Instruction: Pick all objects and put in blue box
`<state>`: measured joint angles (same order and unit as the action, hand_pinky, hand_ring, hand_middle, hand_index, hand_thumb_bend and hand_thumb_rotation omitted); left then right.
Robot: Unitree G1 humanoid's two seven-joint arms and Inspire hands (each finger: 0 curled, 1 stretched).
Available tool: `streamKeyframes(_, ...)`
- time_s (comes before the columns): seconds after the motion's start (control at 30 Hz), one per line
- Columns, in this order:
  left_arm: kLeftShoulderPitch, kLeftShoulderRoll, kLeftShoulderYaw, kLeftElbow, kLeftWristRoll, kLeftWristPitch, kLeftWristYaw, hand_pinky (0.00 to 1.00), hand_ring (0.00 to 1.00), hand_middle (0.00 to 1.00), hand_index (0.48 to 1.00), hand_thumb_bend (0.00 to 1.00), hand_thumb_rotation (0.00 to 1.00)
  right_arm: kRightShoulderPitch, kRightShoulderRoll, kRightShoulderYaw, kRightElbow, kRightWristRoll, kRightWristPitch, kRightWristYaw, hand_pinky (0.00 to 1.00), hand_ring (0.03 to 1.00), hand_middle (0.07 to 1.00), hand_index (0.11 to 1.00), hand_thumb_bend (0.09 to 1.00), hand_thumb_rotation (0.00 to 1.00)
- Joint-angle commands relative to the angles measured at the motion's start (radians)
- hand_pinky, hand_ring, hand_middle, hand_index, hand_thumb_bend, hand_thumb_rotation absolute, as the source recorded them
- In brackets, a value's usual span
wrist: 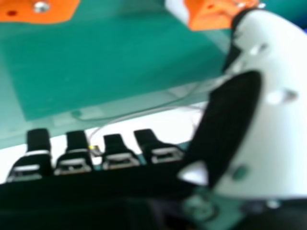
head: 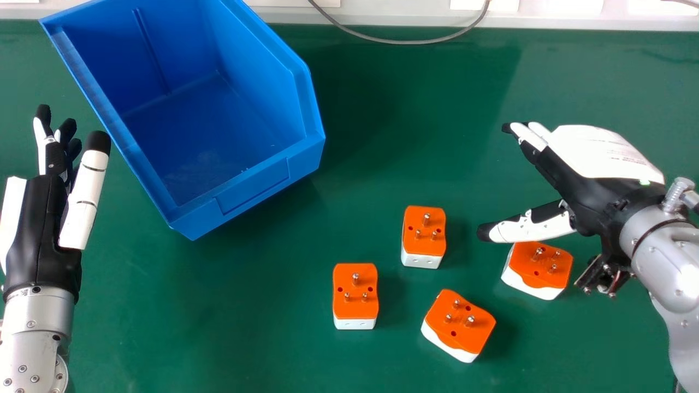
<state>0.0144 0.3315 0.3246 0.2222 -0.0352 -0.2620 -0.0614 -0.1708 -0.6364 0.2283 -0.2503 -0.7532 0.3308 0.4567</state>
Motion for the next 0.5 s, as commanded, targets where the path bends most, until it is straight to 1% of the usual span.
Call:
streamKeyframes(0.0,0.003,0.021,0.011,-0.016,0.008,-0.021,0.006,0.94,0.98,1.0,0.999,0.61,0.93,0.015,-0.032,-0.028,-0.049,-0.023,-0.019,-0.005,0.91,0.959,0.991,0.967,0.574,0.49)
streamKeyframes(0.1,0.001,0.023,0.012,-0.012,0.009,-0.022,0.005,0.94,0.98,1.0,0.999,0.61,0.93,0.039,-0.061,-0.041,-0.078,-0.029,-0.04,0.004,0.91,0.96,0.992,0.97,0.589,0.49)
streamKeyframes(0.2,-0.004,0.028,0.015,-0.001,0.008,-0.023,0.002,0.93,0.98,1.0,1.0,0.59,0.94,0.058,-0.095,-0.049,-0.111,-0.041,-0.057,0.026,0.92,0.96,0.995,0.972,0.597,0.49)
streamKeyframes(0.3,-0.005,0.031,0.017,0.003,0.003,-0.022,-0.001,0.94,0.99,1.0,1.0,0.59,0.94,0.069,-0.118,-0.053,-0.145,-0.055,-0.057,0.067,0.92,0.962,0.997,0.974,0.595,0.48)
streamKeyframes(0.47,-0.001,0.03,0.02,-0.01,-0.01,-0.014,-0.008,0.95,0.99,1.0,1.0,0.61,0.94,0.081,-0.147,-0.066,-0.206,-0.079,-0.05,0.145,0.93,0.966,0.995,0.971,0.592,0.46)
